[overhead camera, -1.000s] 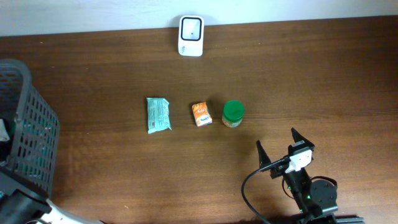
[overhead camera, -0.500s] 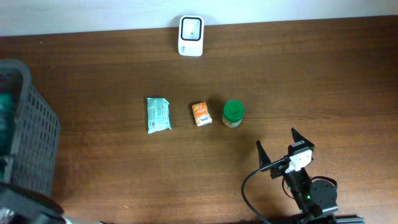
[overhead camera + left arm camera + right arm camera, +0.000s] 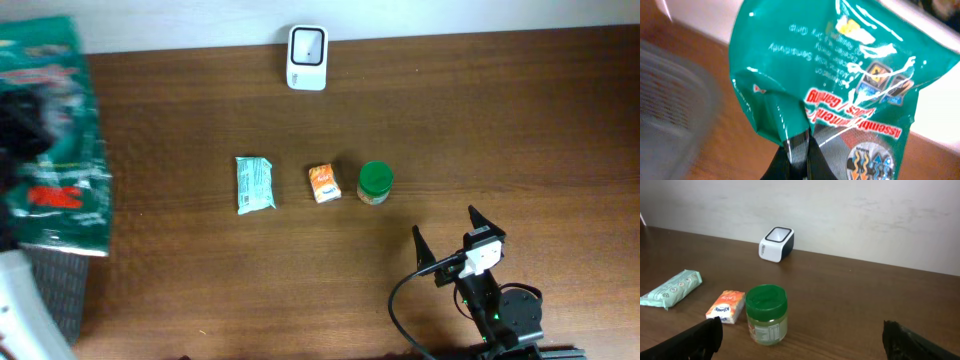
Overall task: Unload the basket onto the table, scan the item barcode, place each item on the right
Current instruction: 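Grasp the green 3M glove pack in the basket with the left gripper, then lay the green glove pack on the table left of the wipes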
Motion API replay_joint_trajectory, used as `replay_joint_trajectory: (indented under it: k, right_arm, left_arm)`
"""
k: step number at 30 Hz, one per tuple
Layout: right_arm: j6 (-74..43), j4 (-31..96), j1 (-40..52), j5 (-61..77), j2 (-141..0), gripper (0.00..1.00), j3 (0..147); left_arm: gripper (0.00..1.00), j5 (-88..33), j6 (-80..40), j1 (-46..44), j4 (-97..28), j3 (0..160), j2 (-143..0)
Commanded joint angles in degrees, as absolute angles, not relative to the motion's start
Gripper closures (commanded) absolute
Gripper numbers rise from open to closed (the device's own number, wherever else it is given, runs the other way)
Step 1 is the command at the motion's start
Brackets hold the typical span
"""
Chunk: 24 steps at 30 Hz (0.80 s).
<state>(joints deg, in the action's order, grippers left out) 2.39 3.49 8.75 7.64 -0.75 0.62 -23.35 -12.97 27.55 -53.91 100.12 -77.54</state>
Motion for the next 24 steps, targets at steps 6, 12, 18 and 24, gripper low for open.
replay_joint_trajectory:
  k: [6,12,18,24]
  right_arm:
    - [2.6,3.7,8.5,8.2,-0.4,0.02,0.3]
    - [2.6,3.7,8.5,8.2,-0.4,0.02,0.3]
    - [2.6,3.7,8.5,8.2,-0.4,0.02,0.3]
    - [2.6,3.7,8.5,8.2,-0.4,0.02,0.3]
  left_arm:
    - [1.0,3.4,-25.0,3.1,-65.0,95.8,-91.1]
    - [1.0,10.0,-36.8,-4.3,-60.3,90.9,-105.0]
    - [1.0,25.6,-34.0,-6.4,-59.7,90.8,-115.6]
    - [1.0,23.7,-33.1,-9.1,-59.0,90.8,-119.8]
